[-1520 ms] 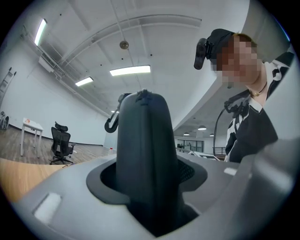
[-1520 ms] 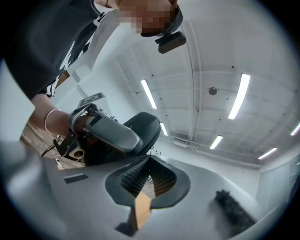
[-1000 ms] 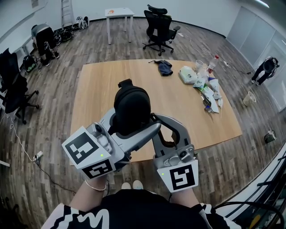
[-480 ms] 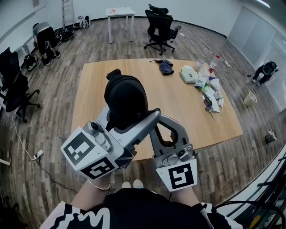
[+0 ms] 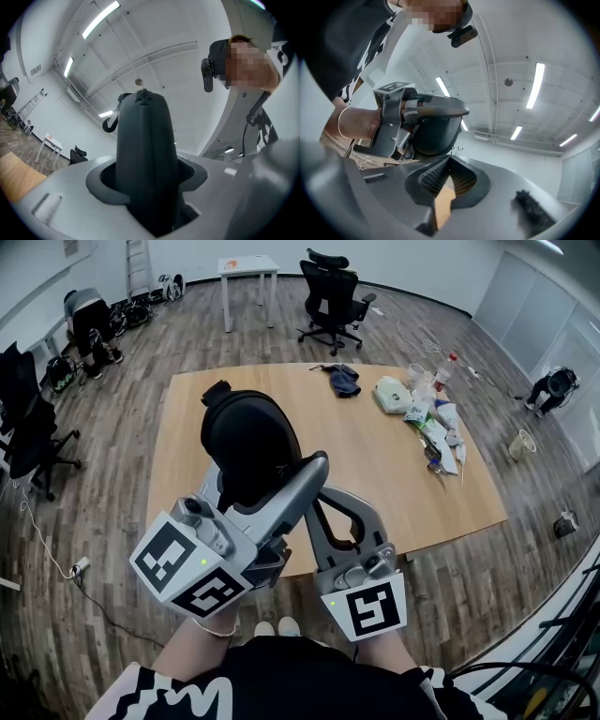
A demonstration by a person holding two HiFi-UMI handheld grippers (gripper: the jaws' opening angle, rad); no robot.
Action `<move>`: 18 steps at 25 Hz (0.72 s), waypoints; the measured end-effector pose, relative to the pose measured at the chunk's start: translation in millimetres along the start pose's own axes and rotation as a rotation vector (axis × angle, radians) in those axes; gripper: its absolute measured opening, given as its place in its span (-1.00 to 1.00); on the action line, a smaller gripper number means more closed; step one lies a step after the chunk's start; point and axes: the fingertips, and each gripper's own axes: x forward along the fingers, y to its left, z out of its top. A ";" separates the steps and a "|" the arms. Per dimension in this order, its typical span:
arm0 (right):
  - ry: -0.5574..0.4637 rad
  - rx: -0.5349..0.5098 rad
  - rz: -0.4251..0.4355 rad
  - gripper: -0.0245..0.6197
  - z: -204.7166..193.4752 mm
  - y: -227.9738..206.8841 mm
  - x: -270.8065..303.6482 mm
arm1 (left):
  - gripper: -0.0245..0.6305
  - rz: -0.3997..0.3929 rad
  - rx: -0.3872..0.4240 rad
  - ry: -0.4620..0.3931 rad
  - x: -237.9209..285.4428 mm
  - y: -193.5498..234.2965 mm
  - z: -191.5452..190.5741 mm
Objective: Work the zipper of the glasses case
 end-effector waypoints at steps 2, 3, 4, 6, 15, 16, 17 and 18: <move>0.007 0.012 0.003 -0.90 -2.9 2.8 -0.6 | -0.10 0.009 -0.005 -0.008 -1.0 1.4 0.6; 0.008 0.018 0.006 -0.90 -4.4 4.9 -1.4 | -0.10 0.014 -0.007 -0.014 -2.1 1.8 0.8; 0.009 0.022 0.010 -0.90 -6.2 7.4 -2.4 | -0.10 0.019 -0.007 -0.021 -3.3 2.0 1.0; 0.015 0.030 0.020 -0.90 -9.4 11.8 -2.6 | -0.10 0.029 -0.003 -0.032 -4.5 3.6 2.0; 0.027 0.118 0.025 -0.90 -11.0 20.8 5.6 | -0.10 0.070 0.027 -0.071 -7.5 12.5 10.6; 0.029 0.129 0.024 -0.90 -10.8 21.9 6.2 | -0.10 0.075 0.033 -0.077 -7.9 12.8 11.6; 0.033 0.139 0.024 -0.90 -11.0 23.1 6.8 | -0.10 0.080 0.039 -0.082 -8.0 13.3 12.5; 0.039 0.149 0.024 -0.90 -11.7 24.2 7.4 | -0.10 0.084 0.044 -0.084 -7.7 14.0 13.0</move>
